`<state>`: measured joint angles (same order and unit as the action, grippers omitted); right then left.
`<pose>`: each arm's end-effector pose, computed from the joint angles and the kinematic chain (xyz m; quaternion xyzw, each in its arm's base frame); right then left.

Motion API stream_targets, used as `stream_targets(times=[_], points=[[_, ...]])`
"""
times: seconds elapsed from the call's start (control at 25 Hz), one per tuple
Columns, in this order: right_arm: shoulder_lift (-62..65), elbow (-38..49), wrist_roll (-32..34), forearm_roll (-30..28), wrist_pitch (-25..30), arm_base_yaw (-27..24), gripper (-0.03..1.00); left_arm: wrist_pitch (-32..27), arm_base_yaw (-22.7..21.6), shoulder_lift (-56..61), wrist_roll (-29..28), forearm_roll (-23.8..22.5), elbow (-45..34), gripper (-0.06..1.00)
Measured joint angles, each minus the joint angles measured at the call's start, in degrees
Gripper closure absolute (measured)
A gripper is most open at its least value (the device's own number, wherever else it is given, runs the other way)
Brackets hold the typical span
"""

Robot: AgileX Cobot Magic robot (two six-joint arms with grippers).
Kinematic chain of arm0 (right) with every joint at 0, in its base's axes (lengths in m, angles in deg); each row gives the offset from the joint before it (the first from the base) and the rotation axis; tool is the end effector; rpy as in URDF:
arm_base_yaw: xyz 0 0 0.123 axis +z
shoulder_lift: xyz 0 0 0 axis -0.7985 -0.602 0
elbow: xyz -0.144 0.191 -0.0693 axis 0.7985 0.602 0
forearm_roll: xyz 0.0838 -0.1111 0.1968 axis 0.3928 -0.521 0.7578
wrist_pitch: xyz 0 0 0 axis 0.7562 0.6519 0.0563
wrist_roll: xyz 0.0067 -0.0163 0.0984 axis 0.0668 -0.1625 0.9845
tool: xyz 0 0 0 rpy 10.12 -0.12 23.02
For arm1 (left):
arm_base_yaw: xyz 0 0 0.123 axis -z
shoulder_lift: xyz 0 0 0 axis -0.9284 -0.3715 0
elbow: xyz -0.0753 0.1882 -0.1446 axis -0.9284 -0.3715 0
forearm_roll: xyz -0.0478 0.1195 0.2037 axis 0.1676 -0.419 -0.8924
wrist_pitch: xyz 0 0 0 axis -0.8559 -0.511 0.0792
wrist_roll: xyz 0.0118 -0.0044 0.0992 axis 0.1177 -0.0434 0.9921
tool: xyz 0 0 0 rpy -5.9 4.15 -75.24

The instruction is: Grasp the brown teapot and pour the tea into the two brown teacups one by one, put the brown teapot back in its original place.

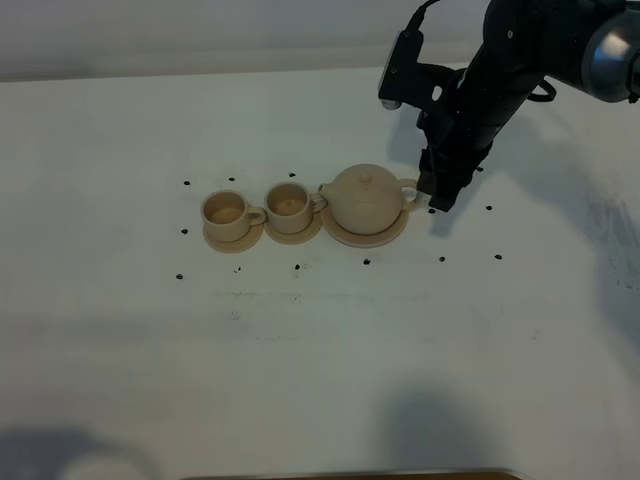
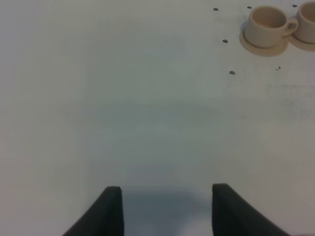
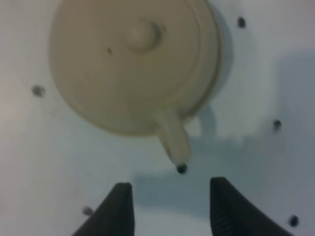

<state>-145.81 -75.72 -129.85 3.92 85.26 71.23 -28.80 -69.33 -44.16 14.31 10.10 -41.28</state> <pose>0.3925 0.1426 0.1552 -0.5804 0.8011 0.0201 0.1451 0.0337 0.0007 0.2557 -0.0187 0.8636 -0.0008 0.5039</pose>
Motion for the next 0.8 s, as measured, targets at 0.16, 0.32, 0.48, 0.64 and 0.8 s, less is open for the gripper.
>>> stream_targets(times=[0.16,0.32,0.48,0.64,0.8], points=[[0.00,0.00,-0.05,-1.65,-0.31,0.00,0.62,0.00,0.00,0.00,0.00,0.00,0.00,0.47],[-0.07,0.00,-1.50,-2.51,-0.88,0.12,0.62,0.00,0.00,0.00,0.00,0.00,0.00,0.47],[-1.89,-0.96,-2.32,-2.18,-1.21,0.17,0.62,0.00,0.00,0.00,0.00,0.00,0.00,0.47],[-4.17,-4.16,-2.34,-1.82,0.24,0.17,0.62,0.00,0.00,0.00,0.00,0.00,0.00,0.47],[-5.38,-7.49,-2.39,-1.80,2.16,0.23,0.62,0.00,0.00,0.00,0.00,0.00,0.00,0.47]])
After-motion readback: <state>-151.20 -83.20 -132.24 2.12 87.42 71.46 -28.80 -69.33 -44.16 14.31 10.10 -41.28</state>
